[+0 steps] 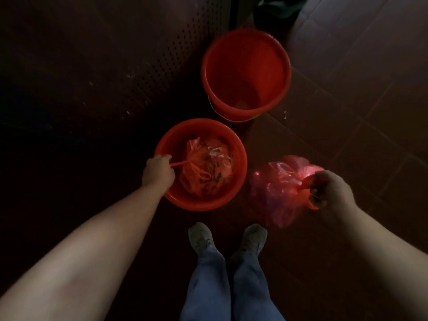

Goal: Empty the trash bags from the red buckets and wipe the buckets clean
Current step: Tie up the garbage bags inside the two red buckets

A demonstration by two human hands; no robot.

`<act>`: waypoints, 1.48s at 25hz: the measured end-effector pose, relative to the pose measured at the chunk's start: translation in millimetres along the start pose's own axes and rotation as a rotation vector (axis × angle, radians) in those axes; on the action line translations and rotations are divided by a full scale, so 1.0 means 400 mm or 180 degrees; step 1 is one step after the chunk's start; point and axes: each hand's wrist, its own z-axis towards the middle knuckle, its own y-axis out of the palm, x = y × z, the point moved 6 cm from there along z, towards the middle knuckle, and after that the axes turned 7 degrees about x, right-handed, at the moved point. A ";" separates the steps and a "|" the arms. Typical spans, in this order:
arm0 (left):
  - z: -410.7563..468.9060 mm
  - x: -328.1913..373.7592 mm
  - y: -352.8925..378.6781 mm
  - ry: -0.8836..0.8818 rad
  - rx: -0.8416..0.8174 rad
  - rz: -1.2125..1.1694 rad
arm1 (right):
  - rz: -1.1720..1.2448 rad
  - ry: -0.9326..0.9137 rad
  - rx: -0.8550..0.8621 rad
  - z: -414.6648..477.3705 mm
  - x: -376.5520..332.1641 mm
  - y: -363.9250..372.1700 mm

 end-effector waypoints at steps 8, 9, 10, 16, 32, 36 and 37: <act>0.105 -0.034 0.141 0.0403 -0.0167 0.1511 | 0.0096 0.0134 0.0229 0.160 0.179 0.014; 0.107 -0.028 0.141 0.0275 -0.0213 0.1438 | 0.0109 0.0144 0.0268 0.169 0.182 0.016; 0.105 -0.022 0.140 0.0112 -0.0191 0.1190 | 0.0104 0.0171 0.0297 0.173 0.184 0.017; 0.007 0.090 0.193 -0.0463 -0.0437 -0.0830 | 0.0215 0.0332 0.0354 0.146 0.158 0.035; -0.014 0.235 0.213 0.1012 0.0493 0.1119 | 0.0284 0.0229 0.0143 0.173 0.181 0.049; 0.000 0.203 0.134 0.0064 0.0024 0.0157 | 0.0370 0.0319 0.0266 0.104 0.152 -0.007; 0.001 0.188 0.120 -0.0137 -0.0110 -0.0052 | 0.0389 0.0327 0.0277 0.090 0.141 -0.015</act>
